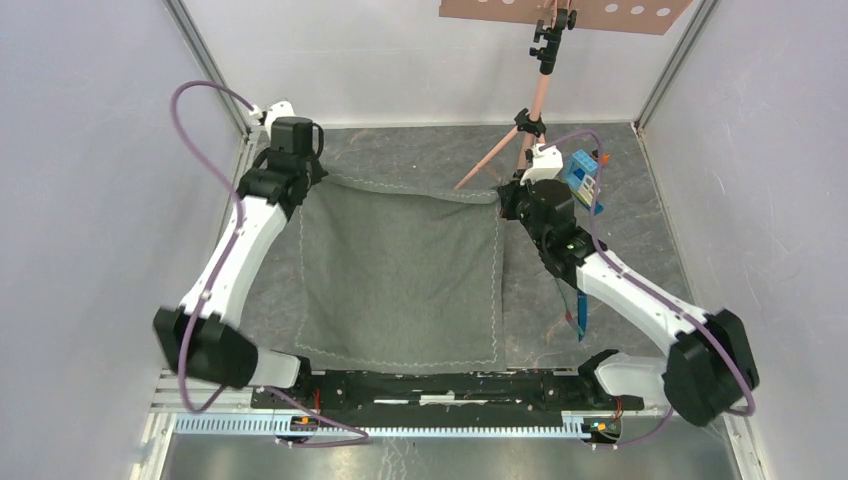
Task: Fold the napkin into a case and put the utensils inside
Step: Fold and flatten the napkin at the center of the board, then smooth out the rectangle-folded napkin at the center of the board.
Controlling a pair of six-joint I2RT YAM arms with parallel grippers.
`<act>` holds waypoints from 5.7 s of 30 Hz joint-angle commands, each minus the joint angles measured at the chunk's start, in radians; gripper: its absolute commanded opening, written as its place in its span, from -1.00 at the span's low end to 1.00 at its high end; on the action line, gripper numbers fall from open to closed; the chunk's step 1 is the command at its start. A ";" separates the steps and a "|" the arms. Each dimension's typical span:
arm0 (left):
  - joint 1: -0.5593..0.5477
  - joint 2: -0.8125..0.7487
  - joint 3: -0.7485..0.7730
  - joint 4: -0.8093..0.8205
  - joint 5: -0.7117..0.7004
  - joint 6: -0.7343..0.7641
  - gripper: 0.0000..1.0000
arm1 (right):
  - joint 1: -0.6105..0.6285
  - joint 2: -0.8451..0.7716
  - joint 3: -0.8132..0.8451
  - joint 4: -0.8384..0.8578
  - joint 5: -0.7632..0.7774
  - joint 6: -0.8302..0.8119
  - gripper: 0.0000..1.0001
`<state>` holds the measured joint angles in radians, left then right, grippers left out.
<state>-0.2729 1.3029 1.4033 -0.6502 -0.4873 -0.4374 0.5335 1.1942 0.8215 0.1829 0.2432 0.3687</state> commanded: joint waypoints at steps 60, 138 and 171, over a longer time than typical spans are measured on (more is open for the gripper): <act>0.163 0.235 -0.401 -0.276 0.013 -0.062 -0.96 | 0.324 -0.258 -0.570 0.033 -0.384 0.297 -0.99; 0.165 0.409 -0.109 -0.106 0.642 -0.037 0.33 | 0.033 0.007 -0.271 -0.213 -0.218 0.104 0.40; 0.343 0.764 0.234 -0.139 0.541 0.135 0.20 | -0.041 0.015 -0.423 -0.013 -0.315 0.183 0.25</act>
<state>0.0616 2.0628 1.6108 -0.8238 0.0326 -0.3588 0.5007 1.2274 0.4053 0.1246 -0.0677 0.5529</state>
